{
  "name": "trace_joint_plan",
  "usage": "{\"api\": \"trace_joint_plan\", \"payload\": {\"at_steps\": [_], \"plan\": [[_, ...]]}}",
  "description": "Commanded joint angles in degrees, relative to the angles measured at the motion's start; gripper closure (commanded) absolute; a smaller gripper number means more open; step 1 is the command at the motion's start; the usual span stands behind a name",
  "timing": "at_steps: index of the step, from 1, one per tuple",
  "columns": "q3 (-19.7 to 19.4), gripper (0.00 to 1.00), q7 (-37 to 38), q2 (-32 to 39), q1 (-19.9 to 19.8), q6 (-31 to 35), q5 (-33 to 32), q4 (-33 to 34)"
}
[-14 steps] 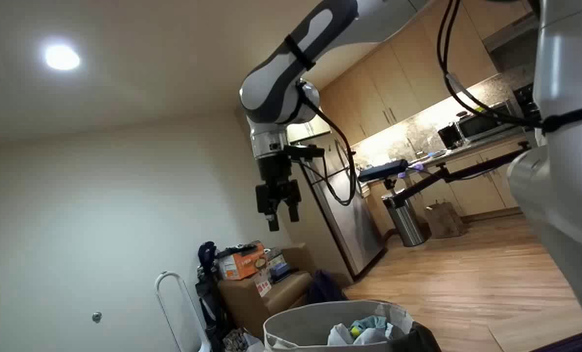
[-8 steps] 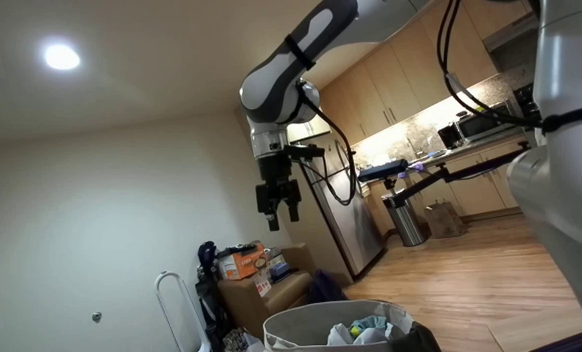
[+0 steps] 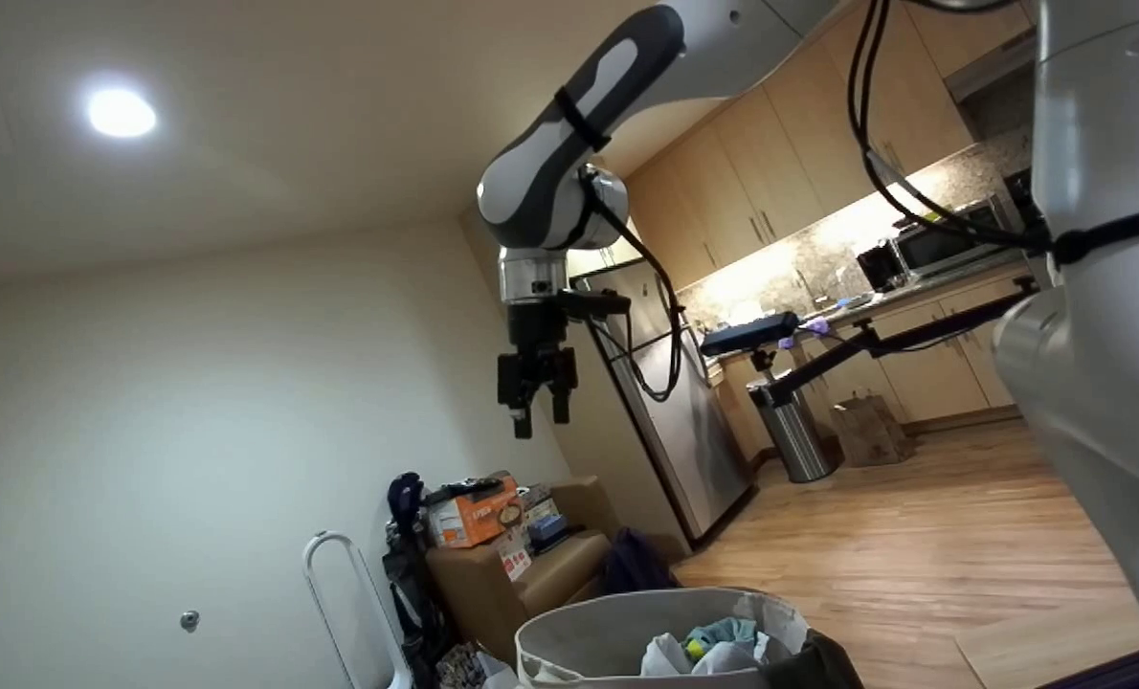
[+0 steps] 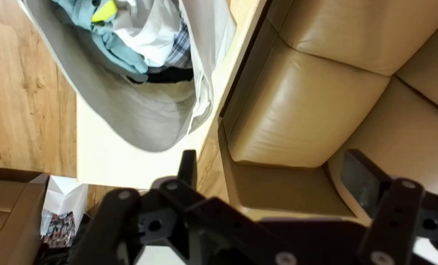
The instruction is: Remove the white clothing from the laundry hamper and put it on the couch
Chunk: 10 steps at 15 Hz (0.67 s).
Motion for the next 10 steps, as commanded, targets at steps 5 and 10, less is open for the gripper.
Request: {"api": "trace_joint_plan", "payload": {"at_steps": [5,10], "plan": [[-8.8,0.0,-15.6,23.3,-2.4,-3.0,24.8,24.5],[-4.0,0.0,-17.1,26.6,-9.0,-9.2,28.1,27.8]]}}
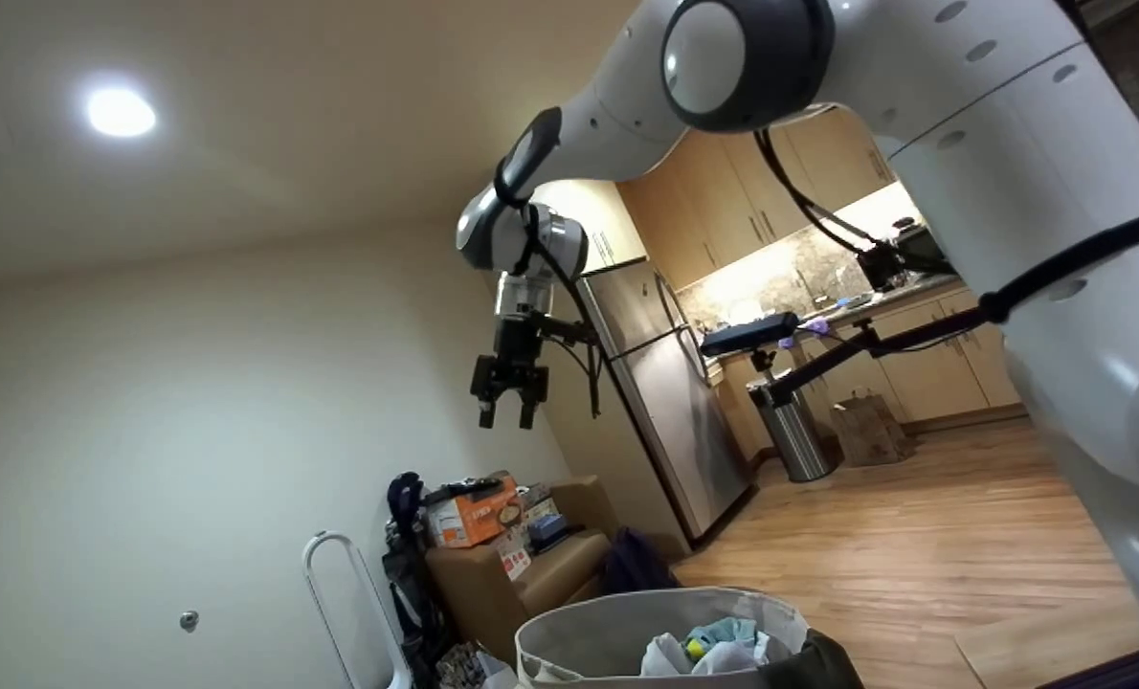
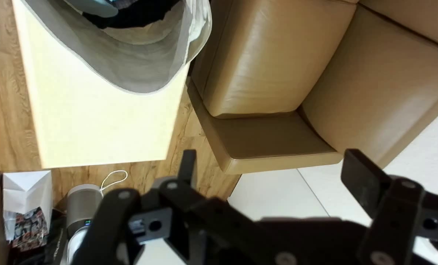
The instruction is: Remove the white clothing from the laundry hamper and put it on the couch
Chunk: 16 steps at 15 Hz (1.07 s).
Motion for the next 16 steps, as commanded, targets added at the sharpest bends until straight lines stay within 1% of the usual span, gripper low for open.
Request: {"api": "trace_joint_plan", "payload": {"at_steps": [1,4,5,6,9,11,13,16], "plan": [[4.1,0.0,-0.1,1.1,-4.4,-1.0,0.1,1.5],[4.3,0.0,-0.2,1.9,-4.8,-1.3,0.3,2.5],[5.0,0.0,-2.1,1.5,-4.7,2.5,0.0,0.5],[5.6,0.0,-1.0,1.4,-4.6,6.5,-3.0,-1.7],[6.8,0.0,1.7,1.4,-5.3,13.8,-10.2,-9.6],[7.1,0.0,3.0,1.9,-6.1,13.0,-12.3,-14.9],[7.2,0.0,3.3,2.9,-6.7,15.7,-14.3,-20.9],[7.2,0.0,2.3,6.1,-8.1,28.0,-15.8,-29.7]]}}
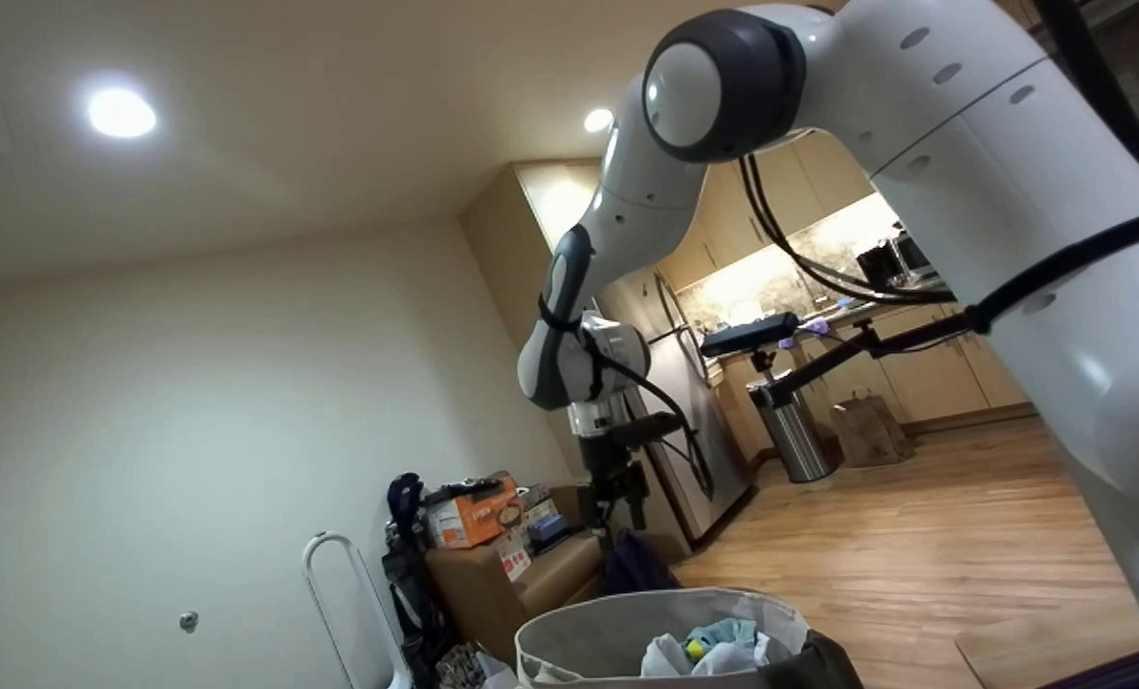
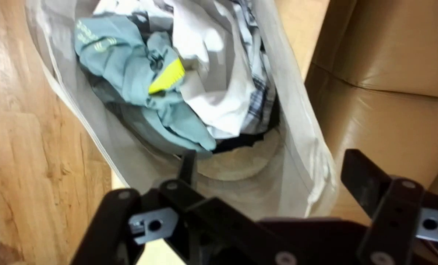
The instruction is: Remove the white clothing from the laundry hamper and put it on the couch
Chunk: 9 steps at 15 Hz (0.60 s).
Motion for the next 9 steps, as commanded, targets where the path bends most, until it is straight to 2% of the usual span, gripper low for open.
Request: {"api": "trace_joint_plan", "payload": {"at_steps": [1,2,6,9], "plan": [[1.5,0.0,0.2,2.8,-3.1,10.3,-0.9,-8.0],[2.4,0.0,0.6,1.6,-3.2,7.1,-1.3,-5.5],[2.7,0.0,0.7,3.4,-4.3,9.6,-1.5,-7.9],[2.9,0.0,3.9,7.6,-3.1,14.6,-6.5,-7.5]]}}
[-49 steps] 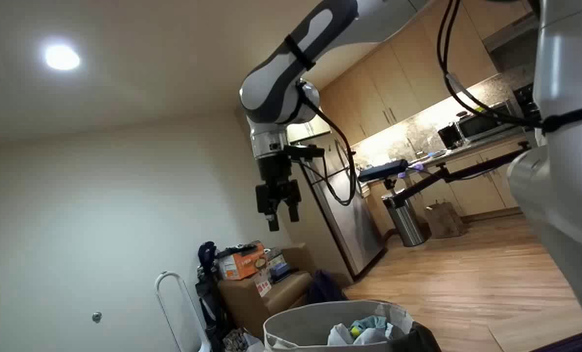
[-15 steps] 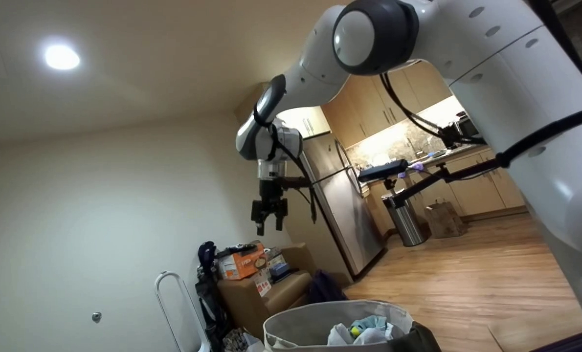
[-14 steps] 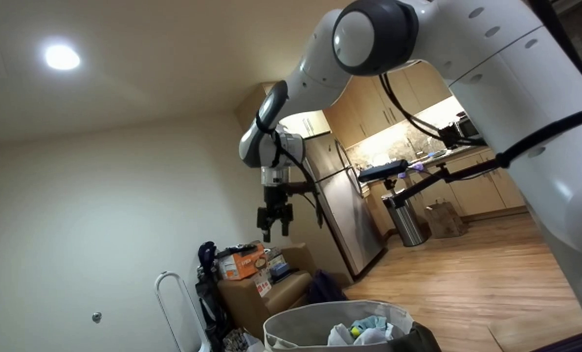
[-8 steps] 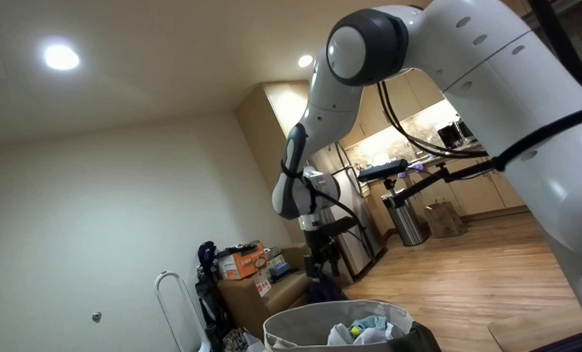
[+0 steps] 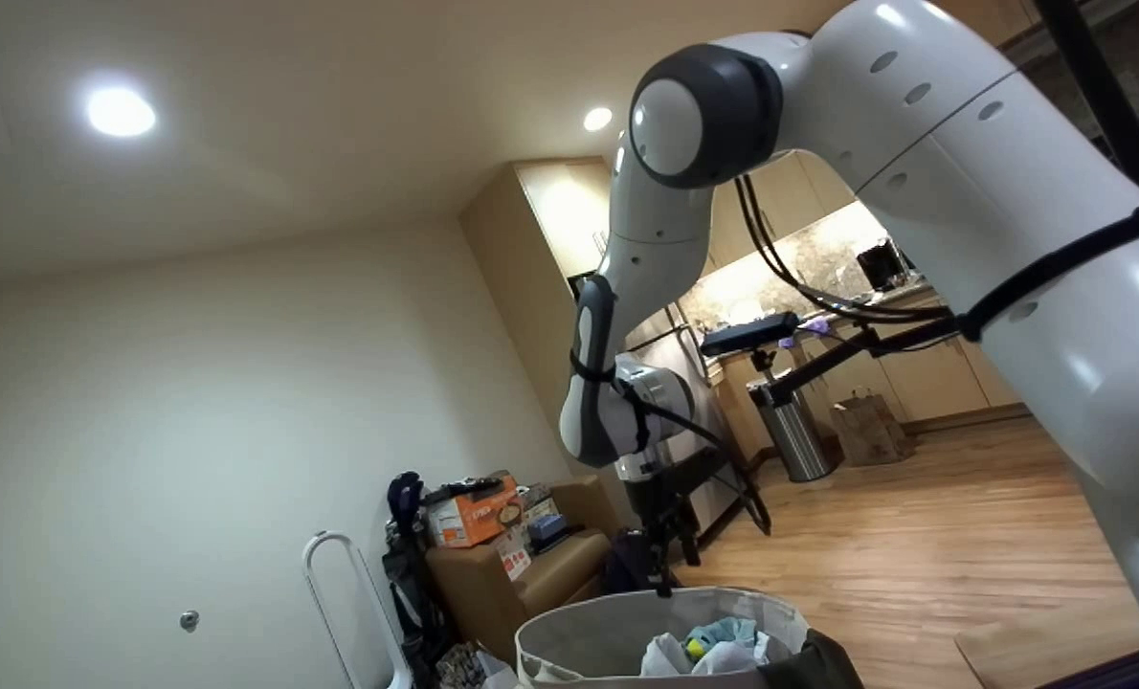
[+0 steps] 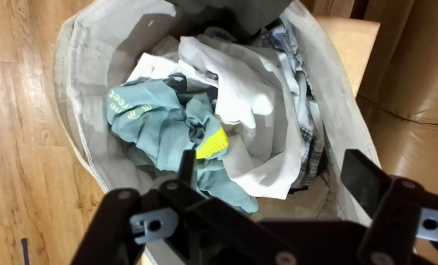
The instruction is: Remove the white clothing from the laundry hamper and put it on the couch
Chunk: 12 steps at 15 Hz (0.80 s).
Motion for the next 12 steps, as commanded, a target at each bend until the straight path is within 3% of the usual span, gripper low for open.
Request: {"api": "trace_joint_plan", "payload": {"at_steps": [1,5,10,12], "plan": [[1.8,0.0,4.8,5.8,-0.8,4.3,-5.4,1.3],[7.4,0.0,1.6,13.8,-4.1,14.1,-2.1,2.7],[16.6,0.0,-1.1,19.7,-10.3,30.0,-5.8,4.7],[19.8,0.0,-0.5,21.0,-12.8,32.0,-7.3,5.1]]}}
